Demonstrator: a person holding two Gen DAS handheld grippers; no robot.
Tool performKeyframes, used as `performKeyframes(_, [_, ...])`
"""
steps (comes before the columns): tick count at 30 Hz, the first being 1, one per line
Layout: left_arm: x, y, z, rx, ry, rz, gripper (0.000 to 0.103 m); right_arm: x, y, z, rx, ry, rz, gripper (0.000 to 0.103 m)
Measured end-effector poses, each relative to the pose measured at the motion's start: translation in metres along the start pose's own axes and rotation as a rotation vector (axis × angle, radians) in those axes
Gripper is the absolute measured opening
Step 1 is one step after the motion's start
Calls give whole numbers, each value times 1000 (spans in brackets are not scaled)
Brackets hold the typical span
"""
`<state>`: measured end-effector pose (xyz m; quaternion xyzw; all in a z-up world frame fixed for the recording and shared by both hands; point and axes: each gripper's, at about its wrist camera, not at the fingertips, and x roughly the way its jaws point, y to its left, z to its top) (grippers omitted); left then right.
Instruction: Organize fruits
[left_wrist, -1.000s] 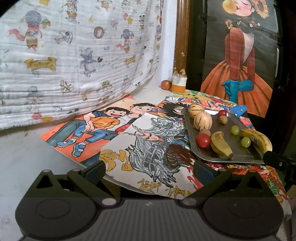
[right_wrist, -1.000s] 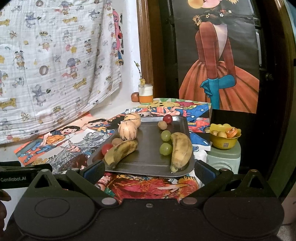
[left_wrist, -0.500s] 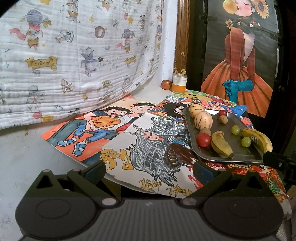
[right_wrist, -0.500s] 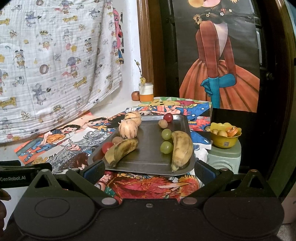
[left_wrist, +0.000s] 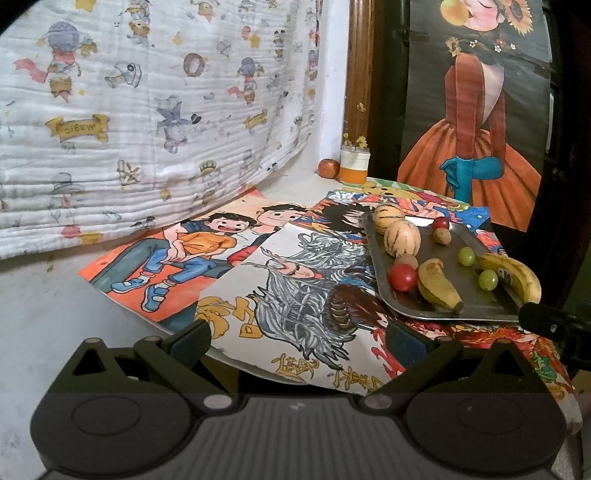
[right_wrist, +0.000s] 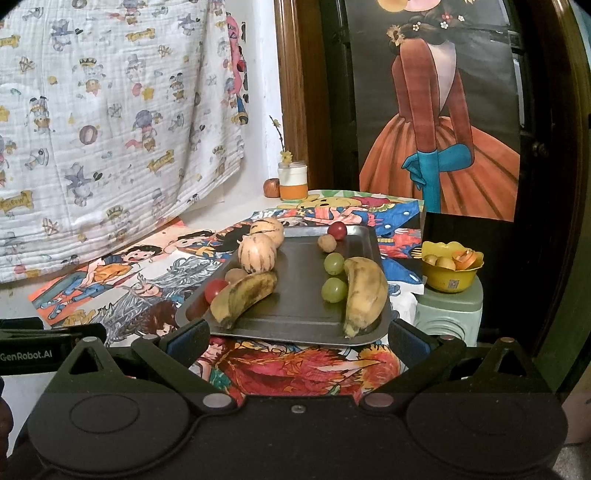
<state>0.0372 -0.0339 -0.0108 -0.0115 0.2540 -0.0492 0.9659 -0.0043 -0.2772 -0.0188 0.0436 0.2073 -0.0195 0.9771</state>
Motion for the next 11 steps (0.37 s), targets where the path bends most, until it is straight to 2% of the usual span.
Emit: performKeyframes(11, [1, 6, 0, -47, 5, -26, 103, -1, 2, -2, -1, 10, 7, 102])
